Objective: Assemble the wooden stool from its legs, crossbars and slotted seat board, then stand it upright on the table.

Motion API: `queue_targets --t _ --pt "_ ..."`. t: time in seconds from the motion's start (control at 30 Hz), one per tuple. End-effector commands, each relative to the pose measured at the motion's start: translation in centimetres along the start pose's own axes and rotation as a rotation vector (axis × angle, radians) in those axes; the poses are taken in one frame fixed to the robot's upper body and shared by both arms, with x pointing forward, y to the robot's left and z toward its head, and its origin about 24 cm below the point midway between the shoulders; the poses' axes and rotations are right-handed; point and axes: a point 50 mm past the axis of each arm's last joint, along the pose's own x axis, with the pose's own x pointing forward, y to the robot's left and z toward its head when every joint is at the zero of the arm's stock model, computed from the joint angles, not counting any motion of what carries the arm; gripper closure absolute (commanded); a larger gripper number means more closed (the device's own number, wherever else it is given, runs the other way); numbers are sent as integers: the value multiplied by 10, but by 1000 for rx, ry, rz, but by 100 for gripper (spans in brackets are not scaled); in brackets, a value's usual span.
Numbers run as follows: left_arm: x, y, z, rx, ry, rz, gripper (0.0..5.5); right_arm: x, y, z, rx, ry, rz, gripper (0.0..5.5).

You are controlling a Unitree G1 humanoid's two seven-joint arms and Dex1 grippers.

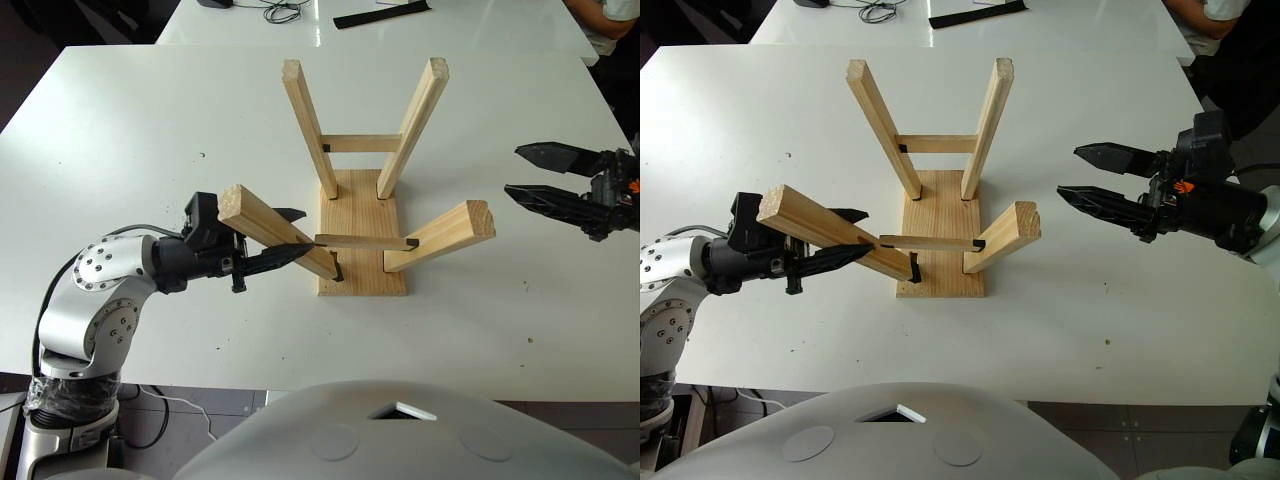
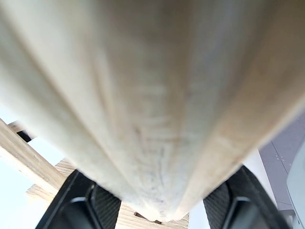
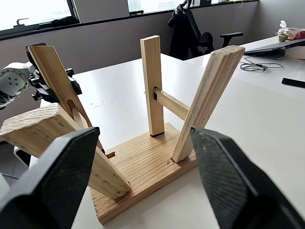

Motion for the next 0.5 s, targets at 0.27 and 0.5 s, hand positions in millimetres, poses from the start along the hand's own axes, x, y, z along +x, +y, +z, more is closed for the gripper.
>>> queue_targets --t 0.27,0.5 --pt "3 14 -11 163 171 -55 345 2 7 -6 -19 35 -2 201" --pt "1 15 -5 169 165 -65 345 2 9 -6 -27 46 -1 201"
